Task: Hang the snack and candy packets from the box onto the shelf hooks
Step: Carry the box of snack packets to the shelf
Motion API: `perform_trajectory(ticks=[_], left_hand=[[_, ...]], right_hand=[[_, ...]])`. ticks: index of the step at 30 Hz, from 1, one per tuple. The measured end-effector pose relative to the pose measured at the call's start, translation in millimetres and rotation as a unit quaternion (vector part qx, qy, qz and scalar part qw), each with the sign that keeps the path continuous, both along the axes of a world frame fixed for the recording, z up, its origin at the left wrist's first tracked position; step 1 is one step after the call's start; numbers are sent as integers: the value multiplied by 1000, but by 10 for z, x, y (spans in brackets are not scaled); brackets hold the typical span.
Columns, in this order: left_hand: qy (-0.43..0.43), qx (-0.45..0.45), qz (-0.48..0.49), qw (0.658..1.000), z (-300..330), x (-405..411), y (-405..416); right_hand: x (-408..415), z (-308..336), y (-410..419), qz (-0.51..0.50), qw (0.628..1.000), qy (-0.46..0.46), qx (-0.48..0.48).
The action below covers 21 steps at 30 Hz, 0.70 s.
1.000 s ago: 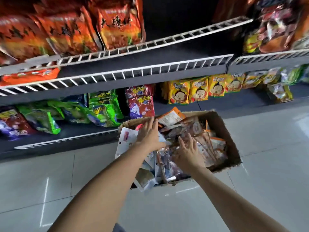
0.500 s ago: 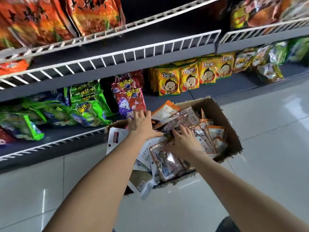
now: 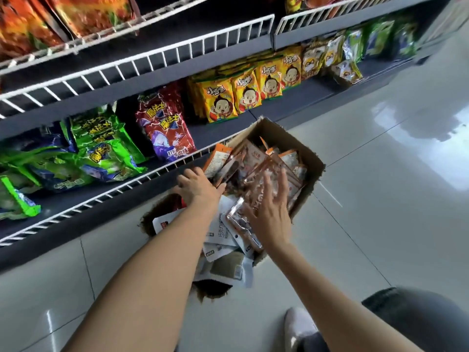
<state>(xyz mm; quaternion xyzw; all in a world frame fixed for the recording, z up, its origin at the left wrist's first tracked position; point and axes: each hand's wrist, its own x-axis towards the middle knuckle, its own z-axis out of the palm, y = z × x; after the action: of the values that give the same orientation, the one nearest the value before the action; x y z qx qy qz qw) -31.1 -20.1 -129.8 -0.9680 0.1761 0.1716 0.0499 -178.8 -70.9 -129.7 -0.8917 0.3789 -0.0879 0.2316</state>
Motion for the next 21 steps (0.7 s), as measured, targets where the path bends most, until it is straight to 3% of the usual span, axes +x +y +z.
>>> perform_trajectory(ticks=[9,13,15,19,21], left_hand=[[-43,-45,-17,998,-84,-335,362],[-12,-102,-1,995,-84,-378,429],[31,-159,37,986,-62,-253,416],[76,-329,189,922,-112,76,427],[62,-318,188,927,-118,155,409]], right_hand=[[-319,-206,328,-255,964,64,37],[-378,-231,410,-315,926,-99,183],[-363,-262,322,-367,896,-99,231],[-224,-336,128,-355,902,-43,243],[-186,-359,89,-364,892,-31,266]])
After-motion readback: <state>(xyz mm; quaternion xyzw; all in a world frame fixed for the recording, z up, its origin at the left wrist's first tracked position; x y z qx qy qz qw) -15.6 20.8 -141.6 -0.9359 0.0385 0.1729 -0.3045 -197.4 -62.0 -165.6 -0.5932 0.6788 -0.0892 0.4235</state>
